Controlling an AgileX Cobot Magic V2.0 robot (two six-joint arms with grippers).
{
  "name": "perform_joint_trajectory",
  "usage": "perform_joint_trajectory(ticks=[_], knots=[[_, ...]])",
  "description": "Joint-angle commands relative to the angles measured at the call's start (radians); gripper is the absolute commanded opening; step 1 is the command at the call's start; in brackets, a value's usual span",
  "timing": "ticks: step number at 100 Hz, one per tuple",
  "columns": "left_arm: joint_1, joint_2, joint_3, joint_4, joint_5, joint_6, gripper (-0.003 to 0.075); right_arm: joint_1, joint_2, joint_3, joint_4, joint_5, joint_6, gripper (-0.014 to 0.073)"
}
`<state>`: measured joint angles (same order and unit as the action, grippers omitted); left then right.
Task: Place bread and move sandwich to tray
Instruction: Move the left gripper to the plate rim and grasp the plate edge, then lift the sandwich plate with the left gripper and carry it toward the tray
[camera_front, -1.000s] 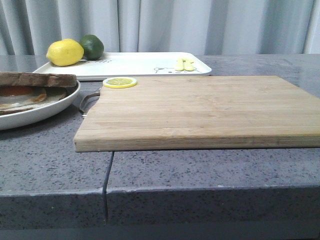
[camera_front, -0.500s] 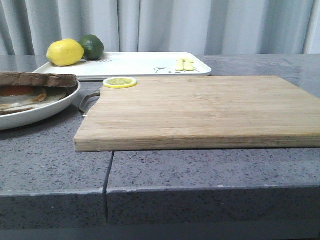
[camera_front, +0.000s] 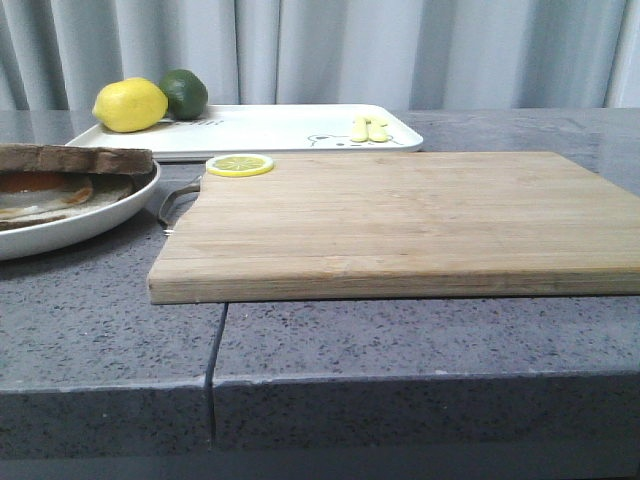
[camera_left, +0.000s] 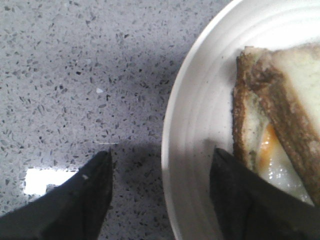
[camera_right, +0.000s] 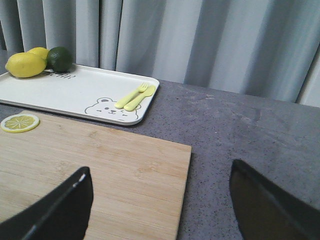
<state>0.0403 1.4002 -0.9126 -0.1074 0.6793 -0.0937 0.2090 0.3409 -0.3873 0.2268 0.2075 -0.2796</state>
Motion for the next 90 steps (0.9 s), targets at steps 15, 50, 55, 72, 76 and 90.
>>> perform_joint_trajectory(ticks=[15,50,55,72,76,90], knots=[[0.002,-0.016,-0.028,-0.007,-0.04,-0.011,0.0214,-0.007,0.006,-0.025,-0.004,-0.08,0.0,0.0563],[0.002,-0.016,-0.028,-0.013,-0.04,-0.011,0.0012,-0.007,0.006,-0.025,-0.004,-0.08,0.0,0.0563],[0.002,-0.016,-0.028,-0.013,-0.04,-0.011,-0.002,-0.007,0.006,-0.025,-0.004,-0.08,0.0,0.0563],[0.002,-0.016,-0.028,-0.049,-0.042,-0.011,-0.0019,-0.007,0.006,-0.025,-0.004,-0.08,0.0,0.0563],[0.002,-0.016,-0.028,-0.066,-0.043,-0.011,-0.0019,-0.007,0.006,-0.025,-0.004,-0.08,0.0,0.0563],[0.002,-0.034,-0.028,-0.13,-0.046,-0.011,-0.0019,-0.007,0.006,-0.025,-0.004,-0.08,0.0,0.0563]])
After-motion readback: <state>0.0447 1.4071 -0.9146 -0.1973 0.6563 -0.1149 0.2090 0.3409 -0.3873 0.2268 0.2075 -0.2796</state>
